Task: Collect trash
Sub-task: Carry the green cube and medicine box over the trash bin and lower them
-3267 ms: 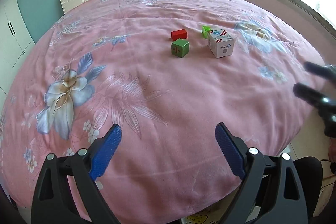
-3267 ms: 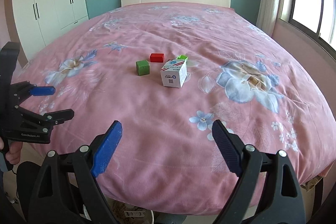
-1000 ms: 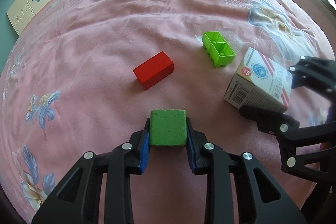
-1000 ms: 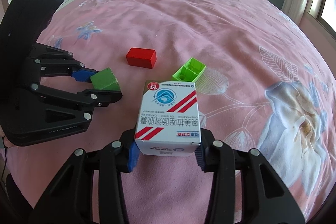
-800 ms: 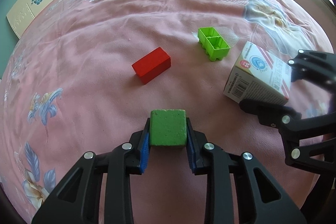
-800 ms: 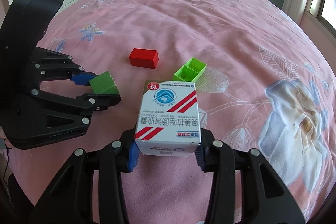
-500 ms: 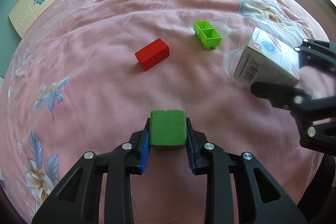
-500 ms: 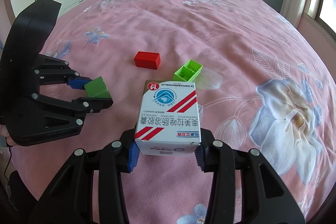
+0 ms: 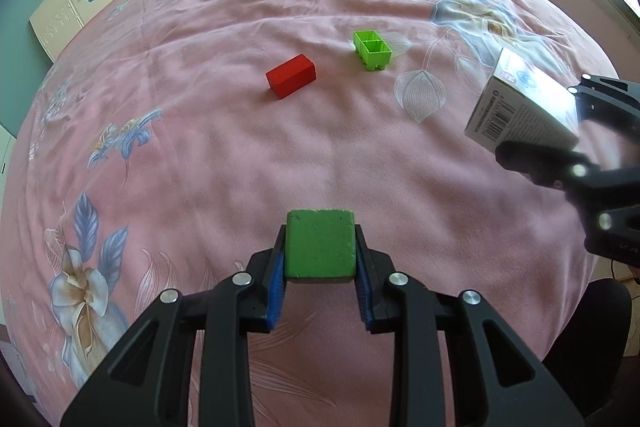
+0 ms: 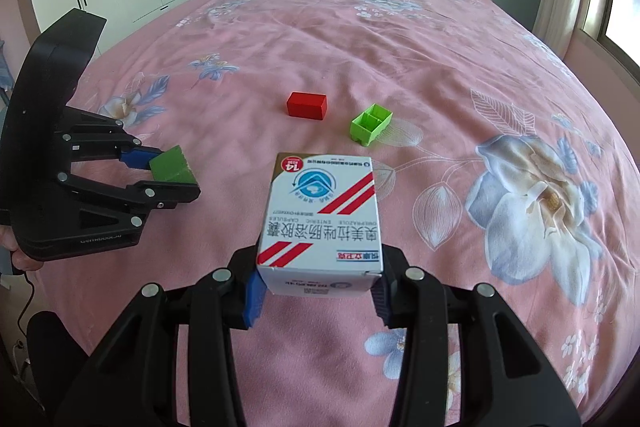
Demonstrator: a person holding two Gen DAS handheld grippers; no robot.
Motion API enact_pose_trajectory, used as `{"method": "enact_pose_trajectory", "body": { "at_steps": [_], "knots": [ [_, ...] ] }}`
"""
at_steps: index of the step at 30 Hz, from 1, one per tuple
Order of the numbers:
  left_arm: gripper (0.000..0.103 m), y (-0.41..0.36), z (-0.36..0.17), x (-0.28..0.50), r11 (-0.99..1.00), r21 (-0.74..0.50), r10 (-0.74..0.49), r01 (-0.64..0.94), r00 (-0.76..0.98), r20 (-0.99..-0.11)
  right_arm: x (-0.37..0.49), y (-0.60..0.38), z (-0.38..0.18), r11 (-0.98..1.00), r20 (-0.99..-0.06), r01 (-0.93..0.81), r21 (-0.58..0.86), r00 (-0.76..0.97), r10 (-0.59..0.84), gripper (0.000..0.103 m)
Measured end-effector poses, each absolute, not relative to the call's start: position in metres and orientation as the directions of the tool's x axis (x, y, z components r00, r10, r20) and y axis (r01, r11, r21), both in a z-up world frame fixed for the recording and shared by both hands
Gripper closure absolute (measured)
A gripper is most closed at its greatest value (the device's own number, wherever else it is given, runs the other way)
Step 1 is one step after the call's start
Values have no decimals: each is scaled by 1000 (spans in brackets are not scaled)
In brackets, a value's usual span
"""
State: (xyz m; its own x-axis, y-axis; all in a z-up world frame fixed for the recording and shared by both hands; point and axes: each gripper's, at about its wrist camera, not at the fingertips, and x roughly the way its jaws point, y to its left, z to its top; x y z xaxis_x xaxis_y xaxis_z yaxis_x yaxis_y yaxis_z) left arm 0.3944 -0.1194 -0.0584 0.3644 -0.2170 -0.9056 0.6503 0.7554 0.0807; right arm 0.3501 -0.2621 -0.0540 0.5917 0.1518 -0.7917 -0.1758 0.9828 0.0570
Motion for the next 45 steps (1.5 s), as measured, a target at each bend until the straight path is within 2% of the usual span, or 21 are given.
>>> {"method": "enact_pose_trajectory", "body": {
  "at_steps": [11,25,45],
  "knots": [
    [71,-107,-25,348,759,93,-238,644,408,-882,306,-256,-23,982,-759,-183,44,633,152,59],
    [71,-76,-4,261,755,93,-269,649,435,-859,209,-234,19,972,-702,-227,60,683,203,59],
    [71,-50,-18,133,732,67,-316,678,425,-848,91,-198,5,956,-709,-289,47,665,236,59]
  ]
}}
